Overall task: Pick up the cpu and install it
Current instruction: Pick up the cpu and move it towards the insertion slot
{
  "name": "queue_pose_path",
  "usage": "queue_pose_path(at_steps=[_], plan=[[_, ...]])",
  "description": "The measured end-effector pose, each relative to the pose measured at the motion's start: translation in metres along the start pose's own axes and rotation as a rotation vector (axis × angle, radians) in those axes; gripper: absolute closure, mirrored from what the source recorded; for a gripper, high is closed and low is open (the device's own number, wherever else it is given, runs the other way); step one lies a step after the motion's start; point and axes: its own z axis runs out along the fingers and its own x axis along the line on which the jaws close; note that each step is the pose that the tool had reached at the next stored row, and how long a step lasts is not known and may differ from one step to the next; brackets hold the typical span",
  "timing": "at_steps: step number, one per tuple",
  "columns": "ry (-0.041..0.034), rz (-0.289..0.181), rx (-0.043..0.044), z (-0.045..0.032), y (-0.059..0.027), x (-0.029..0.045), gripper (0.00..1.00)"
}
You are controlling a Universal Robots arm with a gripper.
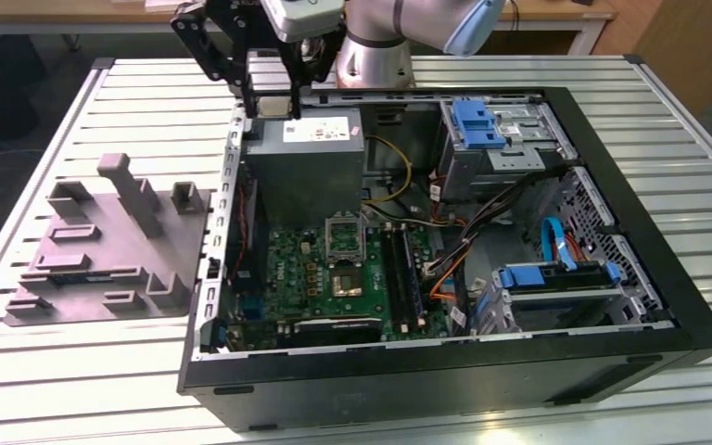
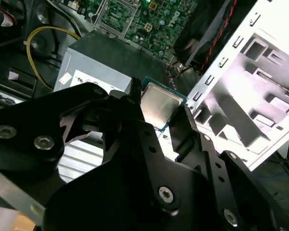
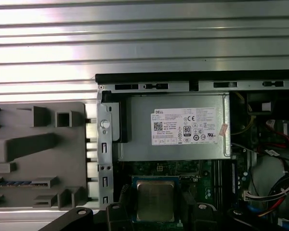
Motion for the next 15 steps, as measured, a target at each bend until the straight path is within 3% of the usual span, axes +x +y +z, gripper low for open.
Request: queue_pose_path(at_steps=[7,15], plan=[[0.0,0.0,-0.0001,-0.0001,0.0005,-0.0103,0.53],[0.0,0.0,-0.0001,0.0,0.0002,-0.0322,0.53]])
